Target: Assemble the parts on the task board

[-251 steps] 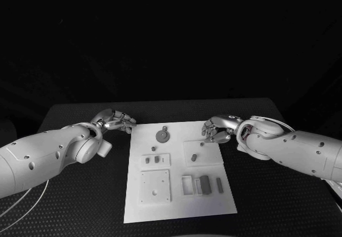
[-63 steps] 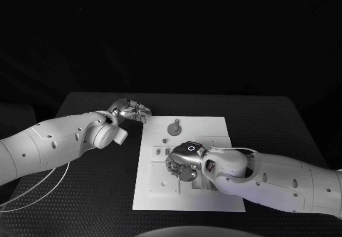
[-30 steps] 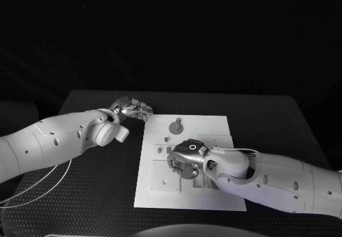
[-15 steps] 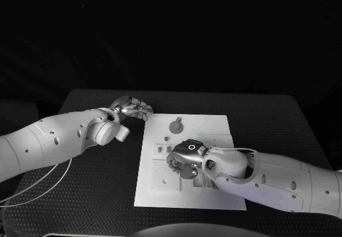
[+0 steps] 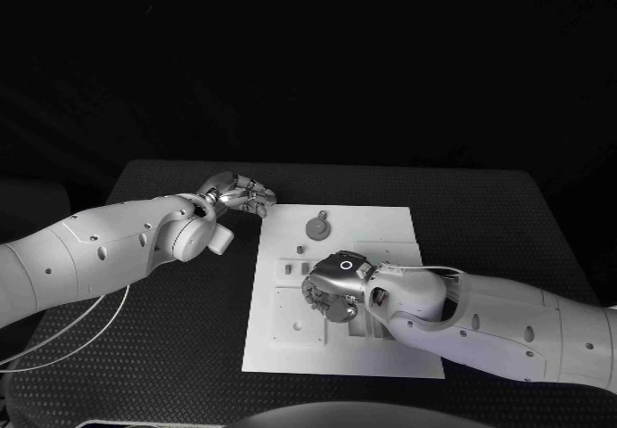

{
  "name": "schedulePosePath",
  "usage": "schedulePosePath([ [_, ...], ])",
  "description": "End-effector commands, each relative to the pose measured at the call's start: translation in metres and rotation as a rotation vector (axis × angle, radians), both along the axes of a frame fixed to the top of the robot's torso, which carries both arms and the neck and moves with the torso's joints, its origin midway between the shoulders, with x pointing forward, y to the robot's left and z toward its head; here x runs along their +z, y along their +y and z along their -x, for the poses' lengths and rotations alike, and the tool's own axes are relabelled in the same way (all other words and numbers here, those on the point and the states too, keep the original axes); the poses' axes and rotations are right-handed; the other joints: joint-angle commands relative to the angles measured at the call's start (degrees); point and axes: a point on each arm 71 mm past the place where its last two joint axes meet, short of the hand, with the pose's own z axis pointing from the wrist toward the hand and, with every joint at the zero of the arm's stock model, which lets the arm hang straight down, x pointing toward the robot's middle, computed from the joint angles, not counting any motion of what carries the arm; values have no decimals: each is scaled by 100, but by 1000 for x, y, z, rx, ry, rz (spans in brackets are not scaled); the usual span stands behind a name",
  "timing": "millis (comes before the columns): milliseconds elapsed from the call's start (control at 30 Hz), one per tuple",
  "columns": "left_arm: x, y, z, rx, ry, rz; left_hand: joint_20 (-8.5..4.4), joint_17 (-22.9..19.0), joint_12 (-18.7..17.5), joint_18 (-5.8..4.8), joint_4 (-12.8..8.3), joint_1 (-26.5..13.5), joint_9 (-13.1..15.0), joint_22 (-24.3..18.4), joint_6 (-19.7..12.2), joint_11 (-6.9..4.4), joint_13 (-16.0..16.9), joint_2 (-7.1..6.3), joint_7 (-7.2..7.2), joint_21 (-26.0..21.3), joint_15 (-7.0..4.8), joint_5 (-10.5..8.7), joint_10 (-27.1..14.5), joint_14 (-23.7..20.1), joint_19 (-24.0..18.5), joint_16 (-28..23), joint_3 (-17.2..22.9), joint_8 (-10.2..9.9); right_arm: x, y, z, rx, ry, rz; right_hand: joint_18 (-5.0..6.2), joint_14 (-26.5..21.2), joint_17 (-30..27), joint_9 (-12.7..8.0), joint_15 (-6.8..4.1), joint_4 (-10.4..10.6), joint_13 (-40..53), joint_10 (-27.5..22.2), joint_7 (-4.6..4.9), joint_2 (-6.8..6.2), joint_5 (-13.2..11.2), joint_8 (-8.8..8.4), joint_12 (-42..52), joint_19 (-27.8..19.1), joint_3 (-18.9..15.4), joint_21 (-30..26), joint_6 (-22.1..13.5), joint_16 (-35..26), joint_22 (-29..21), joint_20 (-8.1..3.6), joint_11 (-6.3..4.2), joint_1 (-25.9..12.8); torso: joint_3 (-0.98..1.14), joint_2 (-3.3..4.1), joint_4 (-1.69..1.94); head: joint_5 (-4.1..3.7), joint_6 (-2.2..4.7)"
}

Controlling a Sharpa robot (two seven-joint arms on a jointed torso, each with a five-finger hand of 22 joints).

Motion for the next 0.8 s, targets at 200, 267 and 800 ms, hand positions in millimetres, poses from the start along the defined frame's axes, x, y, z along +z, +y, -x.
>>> schedulePosePath([
  [200,1,-2,0,-10,0,11,4,12,0,12,16,-51,-10,-11,-47,-3,-10,4,-10,-18,25,-2,-52,24,7,-29,-31,21,-11,2,4,16,9,53,33,39,11,9,9,8,8,45,-14,-6,5,21,-41,44,33,7,46,-10,119,5,-4,-35,-1,3,3,-4,-12],
  [267,1,-2,0,-10,0,11,4,14,0,12,15,-50,-10,-11,-47,-3,-10,4,-10,-18,25,-2,-52,24,7,-30,-31,21,-14,2,5,19,13,59,33,40,11,10,9,8,9,45,-14,-7,5,21,-42,43,33,7,46,-10,119,5,-4,-35,-2,3,1,-5,-15],
  [800,1,-2,1,-11,3,10,5,27,-1,11,15,-50,-12,-17,-47,-2,-11,3,-9,-18,26,-3,-54,24,6,-42,-34,23,-21,0,7,8,34,51,30,-30,30,17,53,30,2,-85,53,-39,3,-82,-167,-13,17,-35,-108,-77,117,37,63,-119,-3,-2,-1,-3,-33],
])
